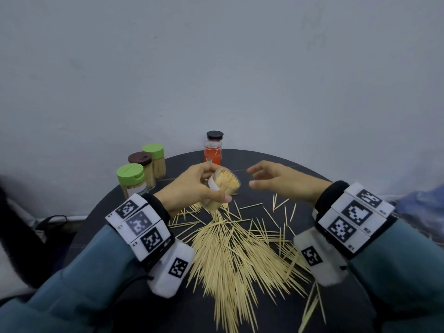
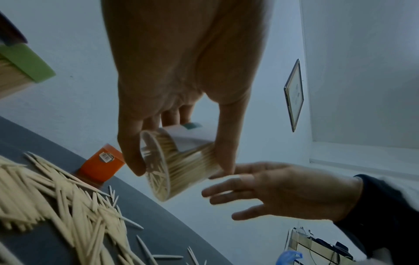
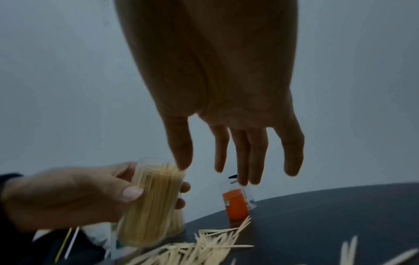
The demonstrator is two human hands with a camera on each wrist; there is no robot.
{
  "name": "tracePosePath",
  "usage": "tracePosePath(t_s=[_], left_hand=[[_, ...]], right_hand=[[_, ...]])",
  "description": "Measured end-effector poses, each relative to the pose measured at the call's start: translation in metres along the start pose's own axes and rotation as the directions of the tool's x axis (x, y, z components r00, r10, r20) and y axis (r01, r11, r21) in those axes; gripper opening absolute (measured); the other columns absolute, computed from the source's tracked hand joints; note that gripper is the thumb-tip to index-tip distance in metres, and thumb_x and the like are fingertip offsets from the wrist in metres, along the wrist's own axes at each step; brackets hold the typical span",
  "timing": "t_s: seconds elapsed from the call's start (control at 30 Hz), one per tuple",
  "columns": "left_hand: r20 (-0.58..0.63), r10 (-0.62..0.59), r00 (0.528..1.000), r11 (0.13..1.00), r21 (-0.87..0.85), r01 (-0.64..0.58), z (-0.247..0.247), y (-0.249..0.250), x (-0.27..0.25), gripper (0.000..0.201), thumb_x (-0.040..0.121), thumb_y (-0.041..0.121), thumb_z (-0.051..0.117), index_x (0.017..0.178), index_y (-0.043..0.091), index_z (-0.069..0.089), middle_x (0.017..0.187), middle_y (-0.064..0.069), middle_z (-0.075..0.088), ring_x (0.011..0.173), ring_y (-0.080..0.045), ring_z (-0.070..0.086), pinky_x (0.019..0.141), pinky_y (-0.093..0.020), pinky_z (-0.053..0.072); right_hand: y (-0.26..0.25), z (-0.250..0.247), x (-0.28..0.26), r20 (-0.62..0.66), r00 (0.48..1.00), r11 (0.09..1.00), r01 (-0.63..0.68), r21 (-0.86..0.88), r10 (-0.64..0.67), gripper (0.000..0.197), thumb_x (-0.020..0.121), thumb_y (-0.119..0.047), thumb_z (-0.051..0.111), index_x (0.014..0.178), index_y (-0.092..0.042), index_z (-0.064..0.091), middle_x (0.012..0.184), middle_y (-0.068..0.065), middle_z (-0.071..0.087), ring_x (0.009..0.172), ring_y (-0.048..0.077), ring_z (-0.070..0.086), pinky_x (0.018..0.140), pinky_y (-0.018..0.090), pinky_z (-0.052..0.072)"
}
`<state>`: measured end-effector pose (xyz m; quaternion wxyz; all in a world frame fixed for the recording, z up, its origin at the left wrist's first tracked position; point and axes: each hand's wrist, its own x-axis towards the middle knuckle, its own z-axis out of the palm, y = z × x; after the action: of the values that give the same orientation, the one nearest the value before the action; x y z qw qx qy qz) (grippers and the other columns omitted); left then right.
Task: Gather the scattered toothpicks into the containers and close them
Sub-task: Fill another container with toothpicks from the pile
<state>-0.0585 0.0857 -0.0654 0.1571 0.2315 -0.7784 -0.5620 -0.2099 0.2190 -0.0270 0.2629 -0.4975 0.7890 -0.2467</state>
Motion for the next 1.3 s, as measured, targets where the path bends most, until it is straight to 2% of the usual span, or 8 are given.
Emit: tracePosePath(t_s=[0.17, 0.27, 0.4, 0.47, 0.6, 0.93, 1.13, 1.3], left_hand=[[-0.011, 0.020, 1.000, 1.000, 0.002, -0.020, 0.002, 0.003, -0.003, 0.056, 0.068, 0.004, 0.080, 0.118, 0.012, 0.055, 0.110, -0.007, 0.068, 0.096, -0.015, 0.065, 0.075, -0.020, 0.051], [0.001, 0.024, 1.000, 1.000, 0.005, -0.024, 0.005, 0.006, -0.005, 0.057, 0.069, 0.004, 0.080, 0.119, 0.012, 0.054, 0.108, -0.005, 0.068, 0.092, -0.013, 0.065, 0.072, -0.019, 0.051], [0.016, 0.025, 1.000, 1.000, 0.005, -0.025, 0.009, 0.007, -0.007, 0.060, 0.068, 0.003, 0.079, 0.122, 0.010, 0.053, 0.106, -0.003, 0.067, 0.091, -0.013, 0.065, 0.074, -0.021, 0.051], [0.027, 0.020, 0.999, 1.000, 0.000, -0.020, 0.012, 0.008, -0.009, 0.061, 0.068, 0.003, 0.079, 0.123, 0.009, 0.052, 0.107, -0.004, 0.067, 0.093, -0.014, 0.065, 0.076, -0.023, 0.051], [0.034, 0.016, 0.999, 1.000, 0.004, -0.016, 0.015, 0.010, -0.010, 0.062, 0.068, 0.003, 0.079, 0.123, 0.009, 0.052, 0.110, -0.007, 0.066, 0.097, -0.018, 0.064, 0.080, -0.027, 0.052], [0.033, 0.013, 0.999, 1.000, 0.011, -0.013, 0.011, 0.011, -0.013, 0.059, 0.070, 0.003, 0.078, 0.123, 0.010, 0.052, 0.112, -0.007, 0.066, 0.101, -0.020, 0.063, 0.082, -0.027, 0.052], [0.032, 0.010, 0.999, 1.000, 0.027, -0.011, 0.009, 0.009, -0.011, 0.058, 0.071, 0.003, 0.078, 0.122, 0.010, 0.053, 0.109, -0.004, 0.067, 0.096, -0.015, 0.065, 0.075, -0.022, 0.051], [0.022, 0.008, 1.000, 1.000, 0.029, -0.009, 0.007, 0.007, -0.009, 0.060, 0.070, 0.003, 0.079, 0.124, 0.010, 0.052, 0.108, -0.002, 0.067, 0.094, -0.013, 0.065, 0.075, -0.022, 0.053]], right_hand=[[0.011, 0.000, -0.031, 0.192, 0.968, 0.865, -0.047, -0.500, 0.164, 0.064, 0.079, -0.027, 0.072, 0.133, -0.023, 0.039, 0.131, 0.002, 0.049, 0.116, 0.018, 0.049, 0.097, 0.031, 0.042], [0.022, 0.009, -0.050, 0.218, 0.937, 0.768, -0.076, -0.635, 0.273, 0.078, 0.069, -0.023, 0.081, 0.133, -0.024, 0.036, 0.131, 0.002, 0.047, 0.114, 0.019, 0.048, 0.096, 0.034, 0.044], [0.038, 0.019, -0.074, 0.180, 0.848, 0.576, -0.168, -0.800, 0.498, 0.107, 0.066, -0.028, 0.083, 0.145, -0.014, 0.012, 0.142, 0.009, 0.039, 0.125, 0.028, 0.045, 0.100, 0.042, 0.044], [0.042, 0.023, -0.083, 0.165, 0.819, 0.542, -0.200, -0.817, 0.550, 0.115, 0.068, -0.031, 0.081, 0.147, -0.011, 0.000, 0.149, 0.010, 0.029, 0.133, 0.029, 0.037, 0.104, 0.044, 0.040], [0.044, 0.026, -0.092, 0.155, 0.840, 0.645, -0.266, -0.716, 0.520, 0.116, 0.068, -0.039, 0.080, 0.147, -0.009, 0.000, 0.147, 0.007, 0.034, 0.131, 0.025, 0.039, 0.103, 0.040, 0.041], [0.035, 0.041, -0.081, 0.108, 0.913, 0.783, -0.271, -0.559, 0.393, 0.088, 0.065, -0.052, 0.078, 0.128, -0.008, 0.034, 0.124, 0.003, 0.050, 0.109, 0.020, 0.057, 0.090, 0.032, 0.049], [0.022, 0.051, -0.063, 0.107, 0.950, 0.789, -0.177, -0.589, 0.293, 0.077, 0.071, -0.055, 0.071, 0.123, -0.006, 0.043, 0.116, 0.003, 0.048, 0.098, 0.016, 0.046, 0.085, 0.028, 0.044], [0.011, 0.056, -0.049, 0.109, 0.964, 0.779, -0.126, -0.614, 0.242, 0.067, 0.079, -0.048, 0.067, 0.125, -0.006, 0.044, 0.124, 0.006, 0.050, 0.110, 0.019, 0.050, 0.089, 0.030, 0.046]])
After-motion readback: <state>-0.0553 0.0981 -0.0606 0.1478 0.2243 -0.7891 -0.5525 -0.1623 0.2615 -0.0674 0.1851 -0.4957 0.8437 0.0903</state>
